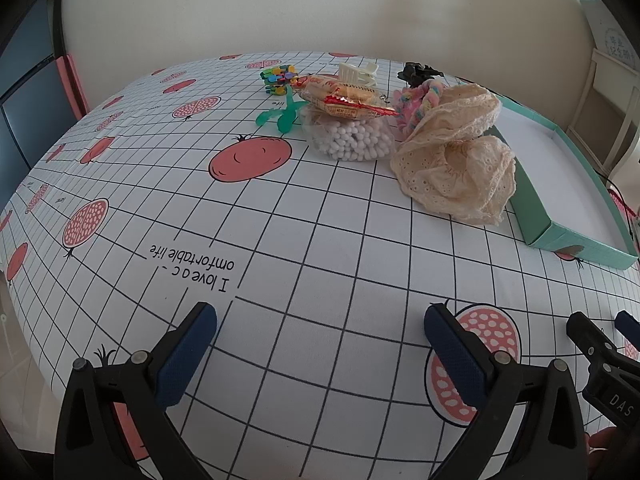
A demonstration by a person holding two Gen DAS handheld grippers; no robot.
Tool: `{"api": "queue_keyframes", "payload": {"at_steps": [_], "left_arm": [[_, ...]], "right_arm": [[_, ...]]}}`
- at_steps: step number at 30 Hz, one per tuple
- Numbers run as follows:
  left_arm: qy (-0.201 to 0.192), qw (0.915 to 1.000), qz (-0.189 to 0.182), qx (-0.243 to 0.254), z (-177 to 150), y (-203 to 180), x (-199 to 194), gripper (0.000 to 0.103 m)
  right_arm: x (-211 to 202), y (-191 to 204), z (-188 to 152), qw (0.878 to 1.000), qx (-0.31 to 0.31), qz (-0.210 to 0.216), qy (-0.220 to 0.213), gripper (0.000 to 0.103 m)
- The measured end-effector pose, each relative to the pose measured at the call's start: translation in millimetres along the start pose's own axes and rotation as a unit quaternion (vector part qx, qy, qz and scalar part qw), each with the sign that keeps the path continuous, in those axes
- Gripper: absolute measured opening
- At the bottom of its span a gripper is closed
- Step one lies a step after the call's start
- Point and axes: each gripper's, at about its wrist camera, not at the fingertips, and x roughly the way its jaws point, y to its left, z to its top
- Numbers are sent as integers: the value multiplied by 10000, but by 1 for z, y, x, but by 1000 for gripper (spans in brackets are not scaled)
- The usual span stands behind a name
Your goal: Organize objects
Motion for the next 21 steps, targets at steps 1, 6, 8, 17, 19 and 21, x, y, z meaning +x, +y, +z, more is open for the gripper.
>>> {"api": "queue_keyframes", "payload": {"at_steps": [1,6,8,17,19,21], "left_arm": [[-1,10000,1,-7,0,0,0,103],[-6,10000,8,-17,-1,1,0,103],[0,10000,17,-24,0,0,1,103],[20,10000,29,-39,0,0,0,103],[23,10000,20,-31,0,0,0,103],[30,10000,15,-27,0,0,0,103]], "right_arm": [[0,0,0,10000,2,-1,2,103],[-1,-1,0,10000,-3,-4,1,103],[-1,-1,0,10000,-2,-4,1,103],[1,-3,2,10000,-6,-8,3,103],[1,-3,1,10000,-7,-8,3,103],[1,-3,2,10000,-8,-8,2,103]]}}
